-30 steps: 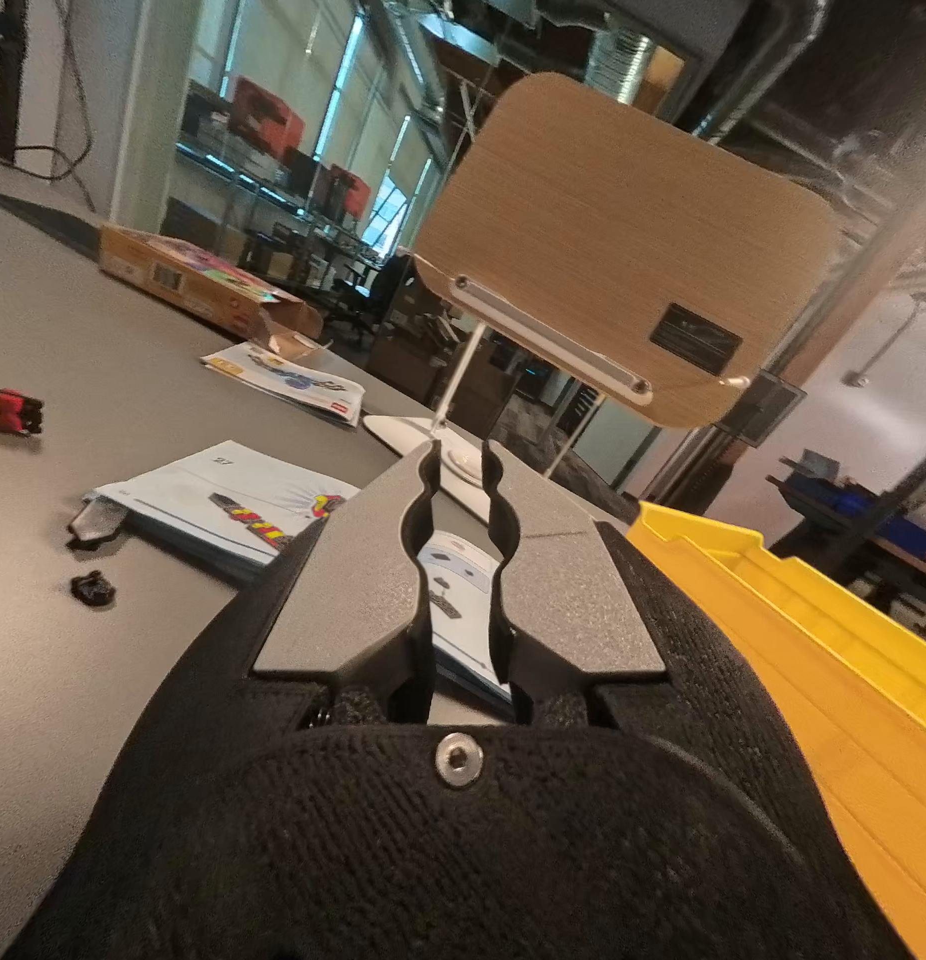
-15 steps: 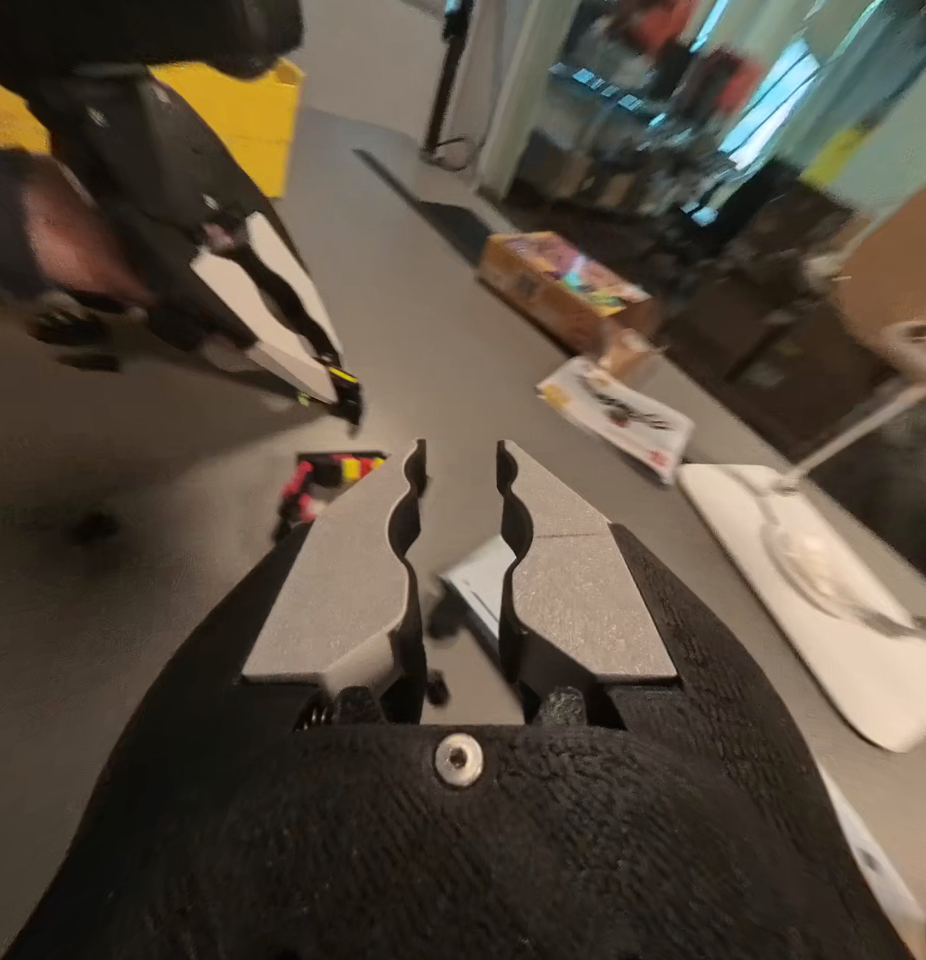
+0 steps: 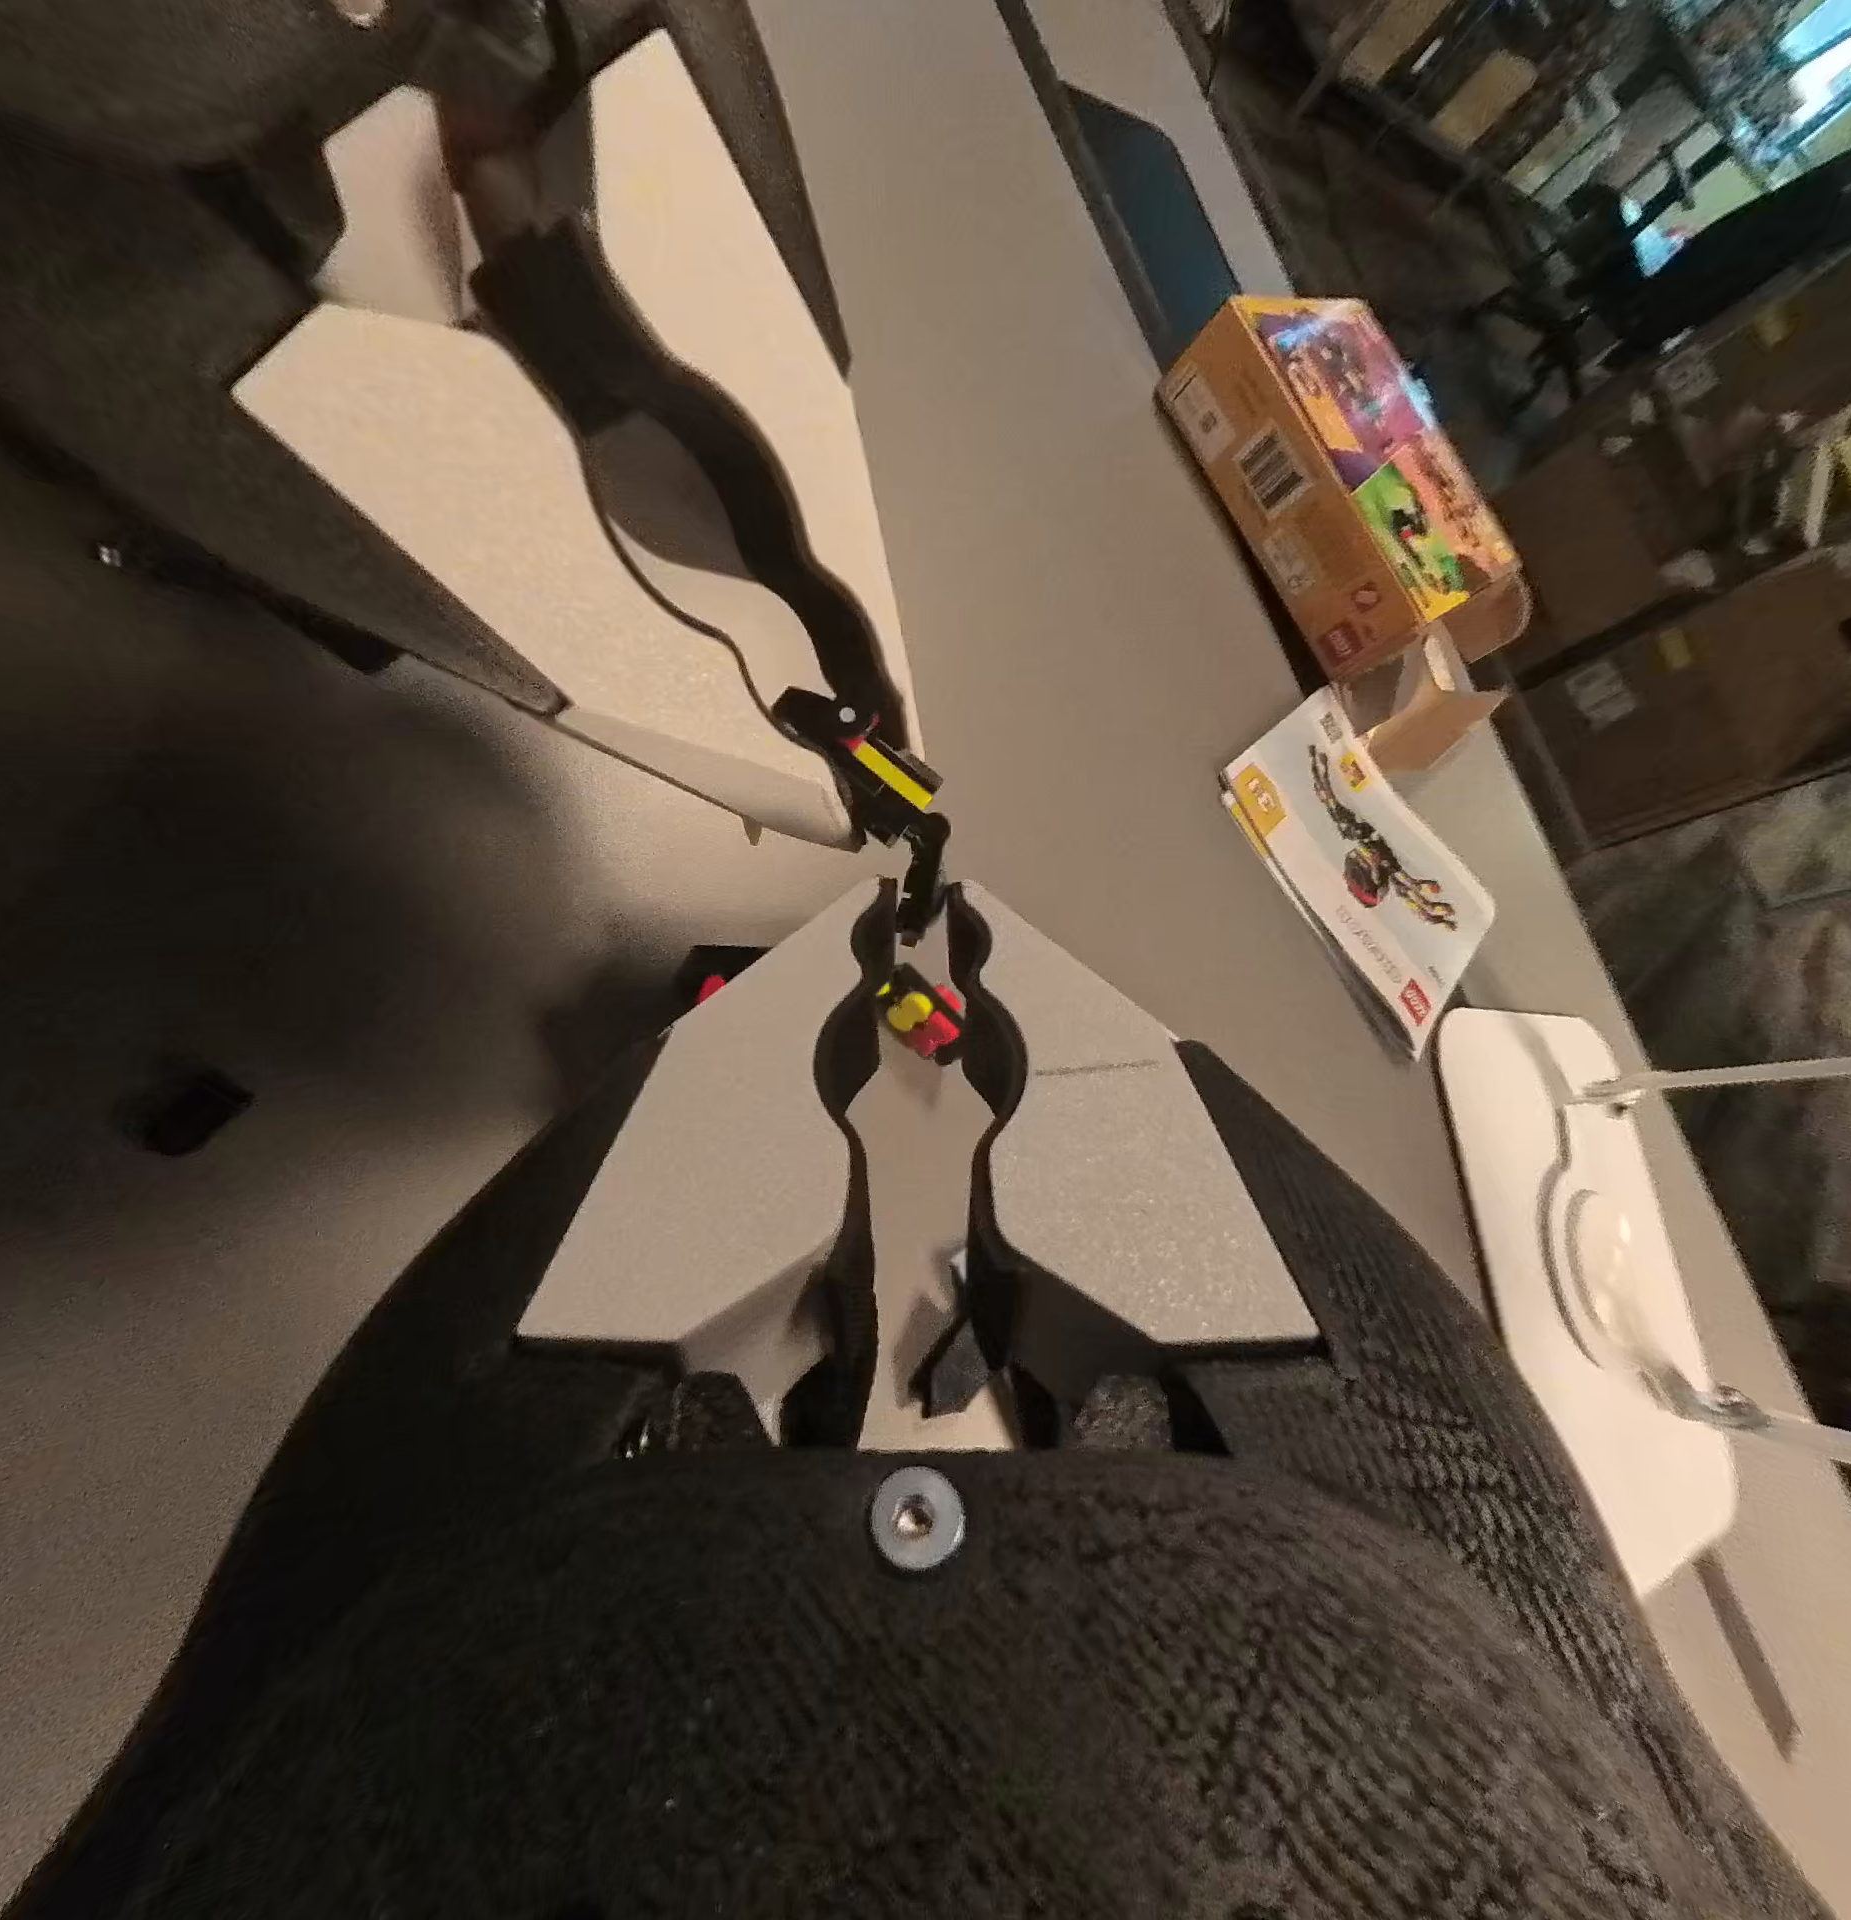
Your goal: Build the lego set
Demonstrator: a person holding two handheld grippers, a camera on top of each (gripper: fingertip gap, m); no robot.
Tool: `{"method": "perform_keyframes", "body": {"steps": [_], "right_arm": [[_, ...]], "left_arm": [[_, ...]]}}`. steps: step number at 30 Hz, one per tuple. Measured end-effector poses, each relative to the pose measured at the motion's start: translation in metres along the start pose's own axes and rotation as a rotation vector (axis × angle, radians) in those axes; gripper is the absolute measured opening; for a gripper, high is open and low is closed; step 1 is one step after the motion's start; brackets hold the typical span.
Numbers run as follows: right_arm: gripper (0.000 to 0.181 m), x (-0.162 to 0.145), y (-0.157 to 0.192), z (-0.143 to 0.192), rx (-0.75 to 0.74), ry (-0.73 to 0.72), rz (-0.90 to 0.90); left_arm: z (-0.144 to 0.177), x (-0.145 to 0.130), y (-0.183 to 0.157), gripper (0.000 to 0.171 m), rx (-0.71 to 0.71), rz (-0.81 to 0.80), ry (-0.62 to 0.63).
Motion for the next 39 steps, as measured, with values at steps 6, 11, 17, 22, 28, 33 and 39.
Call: {"method": "perform_keyframes", "body": {"steps": [6,11,17,22,28,33,39], "right_arm": [[0.008,0.0,0.001,-0.002,-0.101,0.034,0.147],[0.006,0.0,-0.002,0.003,-0.025,-0.029,-0.001],[0.006,0.001,-0.006,0.011,0.054,-0.127,-0.196],[0.006,0.0,-0.006,0.017,0.141,-0.217,-0.35],[0.006,-0.007,-0.001,0.02,0.206,-0.246,-0.408],[0.006,-0.013,-0.019,0.03,-0.085,-0.163,-0.148],[0.006,-0.006,-0.047,0.066,-0.098,-0.274,-0.3]], "left_arm": [[0.001,0.003,-0.005,0.016,-0.032,0.005,-0.022],[0.002,0.004,-0.007,0.015,-0.02,-0.083,-0.054],[0.008,0.012,-0.01,0.015,0.037,-0.216,-0.123],[0.012,0.017,-0.014,0.015,0.027,-0.273,-0.155],[0.008,0.014,-0.021,0.015,-0.03,-0.245,-0.133],[0.012,0.01,-0.004,0.015,-0.038,-0.118,-0.153],[0.026,0.021,0.014,0.015,-0.116,0.135,-0.303]]}}
Point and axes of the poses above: each gripper's, where its closed fingertips meet, z back along the fingers, x out of its top, y = z × x across the jaws, the point moved 3 cm from there along z, back along the fingers, and after that the axes turned 9 degrees about z, right-handed, at the moved point
